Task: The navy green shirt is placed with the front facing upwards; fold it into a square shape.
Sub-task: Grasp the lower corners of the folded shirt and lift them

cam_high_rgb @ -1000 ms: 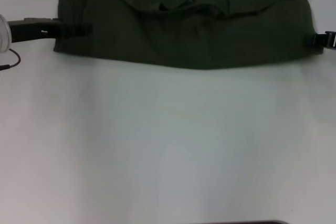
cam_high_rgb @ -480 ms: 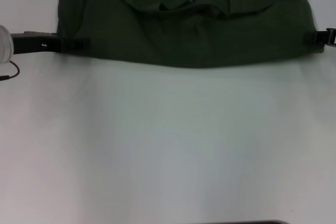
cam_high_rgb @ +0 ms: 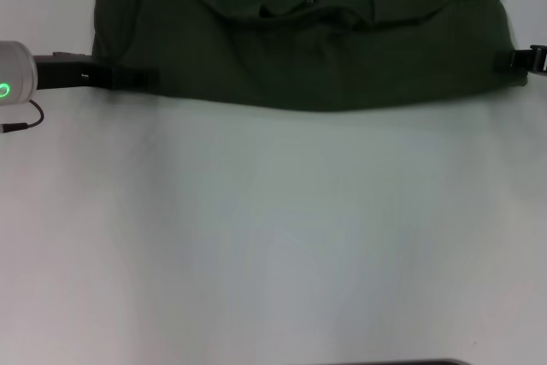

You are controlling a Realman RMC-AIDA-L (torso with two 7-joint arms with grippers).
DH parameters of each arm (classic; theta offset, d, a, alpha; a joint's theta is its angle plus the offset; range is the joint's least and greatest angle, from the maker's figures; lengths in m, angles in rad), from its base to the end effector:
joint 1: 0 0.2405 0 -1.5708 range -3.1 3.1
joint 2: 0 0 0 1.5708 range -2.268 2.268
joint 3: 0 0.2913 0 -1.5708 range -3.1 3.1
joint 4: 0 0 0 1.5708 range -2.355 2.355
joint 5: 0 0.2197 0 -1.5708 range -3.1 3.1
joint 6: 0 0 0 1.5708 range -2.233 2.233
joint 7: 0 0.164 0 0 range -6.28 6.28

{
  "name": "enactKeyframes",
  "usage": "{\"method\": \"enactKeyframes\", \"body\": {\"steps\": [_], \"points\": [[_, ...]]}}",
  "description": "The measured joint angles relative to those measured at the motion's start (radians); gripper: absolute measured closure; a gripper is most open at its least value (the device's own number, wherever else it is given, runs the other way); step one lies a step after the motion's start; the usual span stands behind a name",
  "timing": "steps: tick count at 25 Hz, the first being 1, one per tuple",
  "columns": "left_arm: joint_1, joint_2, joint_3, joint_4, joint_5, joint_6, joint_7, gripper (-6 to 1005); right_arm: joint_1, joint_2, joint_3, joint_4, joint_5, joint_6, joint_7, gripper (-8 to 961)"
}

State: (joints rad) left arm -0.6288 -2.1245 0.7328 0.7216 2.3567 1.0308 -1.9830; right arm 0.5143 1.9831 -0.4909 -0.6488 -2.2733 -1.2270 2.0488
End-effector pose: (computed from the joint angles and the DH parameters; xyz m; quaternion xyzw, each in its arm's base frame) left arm -0.3211 0.4292 -0.0441 -0.8524 -0.4352 -0.0766 0.2796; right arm 0.3913 0.3874 0.0309 -0.7596 0.5650 0.1677 0.2751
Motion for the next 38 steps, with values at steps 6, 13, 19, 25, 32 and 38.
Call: {"method": "enactKeyframes", "body": {"steps": [6,13,19,25,32,38], "points": [[-0.008,0.0,0.003,-0.002,-0.001,-0.009,0.004,65,-0.002,0.0,0.0,0.0,0.0,0.0,-0.001,908],[-0.007,0.0,0.004,-0.002,0.0,-0.022,0.006,66,-0.004,0.003,0.0,0.0,0.0,0.0,-0.002,909],[-0.003,0.0,0.004,-0.002,0.005,-0.025,0.007,66,-0.004,0.005,0.0,0.0,0.0,0.0,-0.004,908],[-0.006,0.0,0.004,-0.009,0.036,-0.025,0.004,66,-0.004,0.006,0.0,0.0,0.0,0.002,-0.004,909],[-0.014,0.0,0.013,-0.011,0.032,0.0,0.002,65,-0.004,0.006,0.0,0.0,0.0,0.005,-0.004,908],[-0.033,0.007,0.014,-0.008,0.03,0.085,0.001,66,-0.004,0.006,0.0,0.0,0.0,0.008,-0.005,908]]}}
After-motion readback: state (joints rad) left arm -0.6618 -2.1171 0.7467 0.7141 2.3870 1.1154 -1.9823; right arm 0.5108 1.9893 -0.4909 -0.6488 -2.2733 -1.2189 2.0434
